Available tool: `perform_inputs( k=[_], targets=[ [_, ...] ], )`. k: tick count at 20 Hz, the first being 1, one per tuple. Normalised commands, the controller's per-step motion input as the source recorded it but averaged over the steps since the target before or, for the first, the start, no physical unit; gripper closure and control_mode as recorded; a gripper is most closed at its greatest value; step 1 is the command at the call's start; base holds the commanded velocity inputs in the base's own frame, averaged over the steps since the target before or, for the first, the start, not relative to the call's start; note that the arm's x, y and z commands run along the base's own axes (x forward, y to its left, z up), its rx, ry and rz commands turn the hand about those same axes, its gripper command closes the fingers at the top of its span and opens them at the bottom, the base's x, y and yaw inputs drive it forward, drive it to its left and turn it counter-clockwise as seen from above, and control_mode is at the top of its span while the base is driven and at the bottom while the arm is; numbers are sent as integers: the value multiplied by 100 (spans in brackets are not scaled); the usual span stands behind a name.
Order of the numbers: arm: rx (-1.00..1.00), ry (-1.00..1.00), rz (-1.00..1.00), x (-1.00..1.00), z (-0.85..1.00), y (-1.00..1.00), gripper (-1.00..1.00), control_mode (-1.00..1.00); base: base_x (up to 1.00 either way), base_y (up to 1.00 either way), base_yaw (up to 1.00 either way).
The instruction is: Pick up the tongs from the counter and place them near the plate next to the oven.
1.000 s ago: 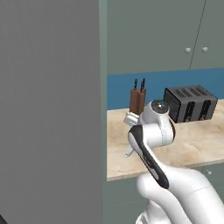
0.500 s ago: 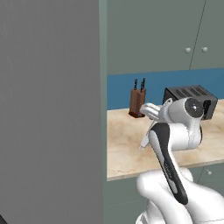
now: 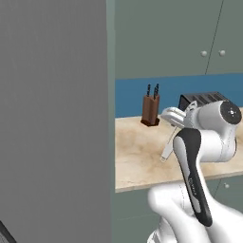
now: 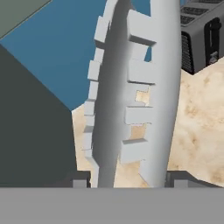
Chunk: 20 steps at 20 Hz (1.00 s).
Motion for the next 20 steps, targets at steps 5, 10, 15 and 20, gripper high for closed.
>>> perform_inputs(
  k=[5,10,15,20],
  targets=[
    [0,0,0,0,0,0,100,100,-50,33,45],
    [0,0,0,0,0,0,100,100,-41,33,48],
    [0,0,0,0,0,0,100,100,-97,-29,25],
    [0,0,0,0,0,0,100,100,-100,-54,18]
  ],
)
